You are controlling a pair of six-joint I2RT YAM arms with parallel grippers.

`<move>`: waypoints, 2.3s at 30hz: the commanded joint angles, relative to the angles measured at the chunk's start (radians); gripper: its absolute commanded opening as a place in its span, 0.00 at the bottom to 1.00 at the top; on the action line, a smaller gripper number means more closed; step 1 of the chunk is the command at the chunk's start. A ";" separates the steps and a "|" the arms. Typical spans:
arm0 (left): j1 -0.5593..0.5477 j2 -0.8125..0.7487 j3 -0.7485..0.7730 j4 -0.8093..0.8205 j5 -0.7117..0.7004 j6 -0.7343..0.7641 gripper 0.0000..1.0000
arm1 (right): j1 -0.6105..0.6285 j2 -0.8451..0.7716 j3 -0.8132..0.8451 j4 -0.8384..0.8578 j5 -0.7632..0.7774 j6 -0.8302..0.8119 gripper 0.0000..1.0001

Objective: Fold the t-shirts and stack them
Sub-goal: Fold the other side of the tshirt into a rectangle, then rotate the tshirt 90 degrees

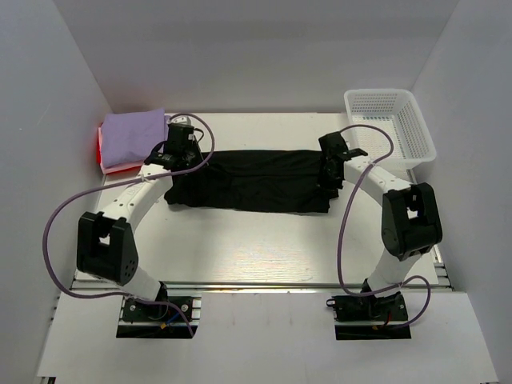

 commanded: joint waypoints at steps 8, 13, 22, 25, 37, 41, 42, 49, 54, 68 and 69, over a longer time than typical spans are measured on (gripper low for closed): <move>0.078 0.150 0.154 0.059 -0.034 0.062 0.00 | -0.034 0.125 0.226 -0.108 0.065 -0.059 0.00; 0.109 0.212 0.215 0.093 -0.034 0.073 0.00 | -0.051 0.182 0.304 -0.114 0.105 -0.082 0.00; 0.138 0.340 0.284 0.139 0.019 0.113 0.00 | -0.072 0.292 0.404 -0.064 0.073 -0.154 0.00; 0.147 0.401 0.322 0.148 0.019 0.122 0.00 | -0.077 0.321 0.430 -0.022 0.085 -0.182 0.00; 0.165 0.562 0.549 0.007 -0.040 0.088 0.99 | -0.071 0.348 0.462 0.163 0.080 -0.330 0.44; 0.165 0.507 0.521 0.006 -0.018 0.088 1.00 | -0.066 0.311 0.464 0.119 0.022 -0.347 0.54; 0.165 0.493 0.508 0.016 -0.008 0.088 1.00 | -0.064 0.293 0.453 0.111 0.010 -0.346 0.56; 0.144 0.407 0.360 0.056 0.088 0.088 1.00 | -0.064 0.207 0.337 0.101 -0.079 -0.318 0.59; 0.144 0.386 0.252 0.139 0.231 0.079 1.00 | -0.061 0.173 0.306 0.085 -0.125 -0.320 0.60; 0.144 0.663 0.341 0.138 0.286 0.088 1.00 | -0.072 0.375 0.358 0.136 -0.302 -0.291 0.65; 0.144 0.700 0.402 0.137 0.286 0.088 1.00 | -0.069 0.375 0.338 0.134 -0.299 -0.283 0.65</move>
